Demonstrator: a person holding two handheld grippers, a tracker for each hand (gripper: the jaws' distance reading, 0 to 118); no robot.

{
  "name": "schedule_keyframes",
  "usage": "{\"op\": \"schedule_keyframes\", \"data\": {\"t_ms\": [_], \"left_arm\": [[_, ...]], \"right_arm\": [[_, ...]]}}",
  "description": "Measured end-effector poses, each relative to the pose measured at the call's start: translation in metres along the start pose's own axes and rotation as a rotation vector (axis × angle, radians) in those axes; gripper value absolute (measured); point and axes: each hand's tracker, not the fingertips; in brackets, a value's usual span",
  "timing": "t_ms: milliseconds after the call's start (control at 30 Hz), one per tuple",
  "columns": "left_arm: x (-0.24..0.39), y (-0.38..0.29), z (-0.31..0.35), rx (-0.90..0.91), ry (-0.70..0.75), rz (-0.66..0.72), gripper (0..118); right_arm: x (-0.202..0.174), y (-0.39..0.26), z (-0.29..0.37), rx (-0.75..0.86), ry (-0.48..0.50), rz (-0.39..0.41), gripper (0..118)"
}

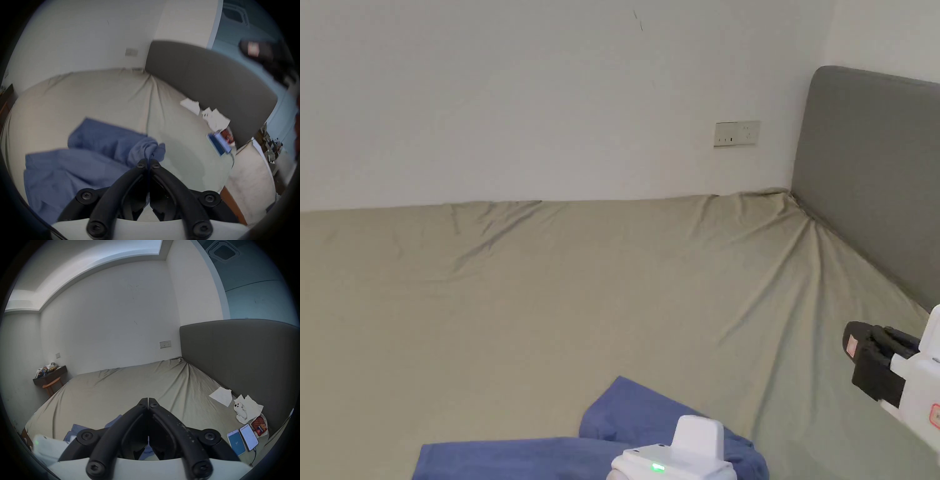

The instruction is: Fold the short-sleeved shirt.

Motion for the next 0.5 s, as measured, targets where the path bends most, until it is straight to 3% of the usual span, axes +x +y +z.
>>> {"op": "schedule_keyframes", "data": {"t_ms": [333,500], "left_arm": [[0.009,-0.084,-0.064,-0.306,0.053,-0.008,0],[0.007,-0.087,-0.068,-0.309,0.045,0.029,17]], "right_arm": [[0.003,-0.013,-0.003,-0.034,0.014,-0.023,1],[0.002,-0.014,-0.005,-0.038,0.023,-0.009,1]]}}
